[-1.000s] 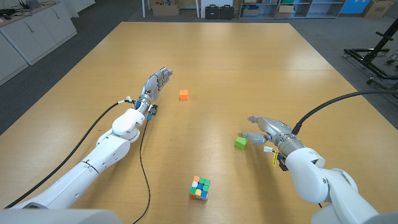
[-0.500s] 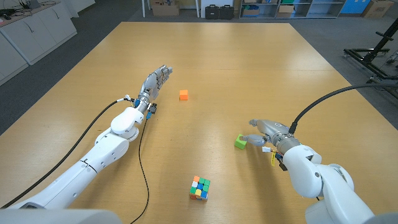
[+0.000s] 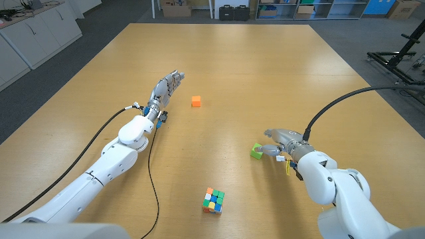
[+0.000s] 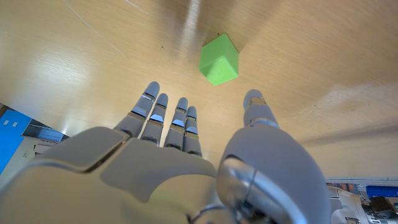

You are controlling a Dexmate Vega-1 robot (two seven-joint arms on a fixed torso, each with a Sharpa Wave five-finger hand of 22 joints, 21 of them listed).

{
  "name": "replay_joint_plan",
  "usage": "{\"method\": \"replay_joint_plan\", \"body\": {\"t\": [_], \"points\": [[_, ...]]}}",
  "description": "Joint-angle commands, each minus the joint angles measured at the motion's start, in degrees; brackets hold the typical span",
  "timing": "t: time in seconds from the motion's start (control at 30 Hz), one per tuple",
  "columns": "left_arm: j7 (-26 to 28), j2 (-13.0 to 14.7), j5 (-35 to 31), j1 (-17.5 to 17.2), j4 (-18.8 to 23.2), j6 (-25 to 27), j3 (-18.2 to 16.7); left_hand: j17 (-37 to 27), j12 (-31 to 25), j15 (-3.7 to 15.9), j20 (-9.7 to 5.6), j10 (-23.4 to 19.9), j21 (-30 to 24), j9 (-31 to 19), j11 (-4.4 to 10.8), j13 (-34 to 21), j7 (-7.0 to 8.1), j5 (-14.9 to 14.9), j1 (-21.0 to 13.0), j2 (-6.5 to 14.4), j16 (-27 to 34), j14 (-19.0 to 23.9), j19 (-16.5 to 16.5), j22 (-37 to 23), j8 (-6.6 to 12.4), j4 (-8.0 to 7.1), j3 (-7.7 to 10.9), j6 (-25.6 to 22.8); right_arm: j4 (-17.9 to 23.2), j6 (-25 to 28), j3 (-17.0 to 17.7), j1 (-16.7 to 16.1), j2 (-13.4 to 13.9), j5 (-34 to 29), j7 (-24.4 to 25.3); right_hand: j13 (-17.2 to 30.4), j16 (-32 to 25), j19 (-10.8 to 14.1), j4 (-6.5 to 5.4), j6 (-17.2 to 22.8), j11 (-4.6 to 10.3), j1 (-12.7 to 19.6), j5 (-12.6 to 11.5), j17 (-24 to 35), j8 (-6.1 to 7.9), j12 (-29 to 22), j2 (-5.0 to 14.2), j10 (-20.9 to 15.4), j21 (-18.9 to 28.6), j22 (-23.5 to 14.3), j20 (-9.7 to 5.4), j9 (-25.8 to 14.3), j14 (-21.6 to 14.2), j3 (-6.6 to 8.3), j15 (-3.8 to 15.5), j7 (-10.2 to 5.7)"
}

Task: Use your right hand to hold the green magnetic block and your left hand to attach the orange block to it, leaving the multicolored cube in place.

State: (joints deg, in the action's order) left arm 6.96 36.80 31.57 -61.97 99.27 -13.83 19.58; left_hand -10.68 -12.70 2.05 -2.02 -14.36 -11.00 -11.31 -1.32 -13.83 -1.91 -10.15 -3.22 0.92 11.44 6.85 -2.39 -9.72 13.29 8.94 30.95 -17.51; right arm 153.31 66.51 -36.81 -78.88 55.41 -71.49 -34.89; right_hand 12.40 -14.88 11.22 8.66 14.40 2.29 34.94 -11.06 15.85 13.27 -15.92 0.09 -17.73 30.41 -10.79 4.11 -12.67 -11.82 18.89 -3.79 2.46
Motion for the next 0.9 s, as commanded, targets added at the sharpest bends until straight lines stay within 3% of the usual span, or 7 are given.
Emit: {"method": "replay_joint_plan", "body": {"t": [0.03, 0.43, 0.9], "points": [[-0.2, 0.1, -0.2, -0.2, 0.3, -0.1, 0.1, 0.0, 0.0, 0.85, -2.38, -0.2, 0.0, -0.2, 0.02, 0.0, 0.02, -0.3, -0.2, 0.3, -0.1, 0.2, -0.1, -0.3, -0.07, -0.01, 0.27, -0.4, -3.1, -4.5, -0.2, 0.6, -4.1, -6.4, -5.9, 0.3, -0.4, 0.3, -0.12, 0.3, 0.13, 0.3, -0.6, 0.2, 0.23, -0.5, -0.75, -0.5, 0.0, -0.3, 0.06, -0.1, -0.4, -0.04, 0.11, -0.61], [0.4, 0.2, -0.6, -1.0, 1.1, -0.1, 0.0, 0.0, 0.0, 0.83, -2.40, -0.3, 0.0, -0.2, 0.00, 0.1, -0.04, -0.3, -0.2, 0.3, -0.1, 0.2, -0.1, -0.3, -0.12, -0.02, 0.29, -0.5, -4.1, -9.2, 4.0, -3.1, -8.2, -8.6, -7.9, 0.4, -0.5, 0.3, -0.09, 0.7, 0.51, 0.4, -0.6, 0.2, 0.41, -0.7, -0.79, -0.9, -0.1, -0.3, 0.06, -0.1, -0.6, -0.08, 0.31, -1.08], [-0.5, 0.1, -0.3, -0.4, 0.5, -0.4, 0.2, 0.0, 0.1, 0.80, -2.42, -0.3, 0.0, -0.2, -0.06, 0.2, -0.04, -0.3, -0.2, 0.3, -0.1, 0.3, -0.1, -0.3, -0.17, -0.03, 0.32, -0.5, -7.5, -15.2, 5.9, -6.7, -15.2, -16.1, -10.2, 0.4, -0.5, 0.7, -0.13, 0.8, 0.62, 0.5, -0.7, 0.2, 0.43, -0.7, -0.74, -0.9, 0.0, -0.3, 0.49, -0.2, -0.7, -0.12, 0.53, -1.04]]}}
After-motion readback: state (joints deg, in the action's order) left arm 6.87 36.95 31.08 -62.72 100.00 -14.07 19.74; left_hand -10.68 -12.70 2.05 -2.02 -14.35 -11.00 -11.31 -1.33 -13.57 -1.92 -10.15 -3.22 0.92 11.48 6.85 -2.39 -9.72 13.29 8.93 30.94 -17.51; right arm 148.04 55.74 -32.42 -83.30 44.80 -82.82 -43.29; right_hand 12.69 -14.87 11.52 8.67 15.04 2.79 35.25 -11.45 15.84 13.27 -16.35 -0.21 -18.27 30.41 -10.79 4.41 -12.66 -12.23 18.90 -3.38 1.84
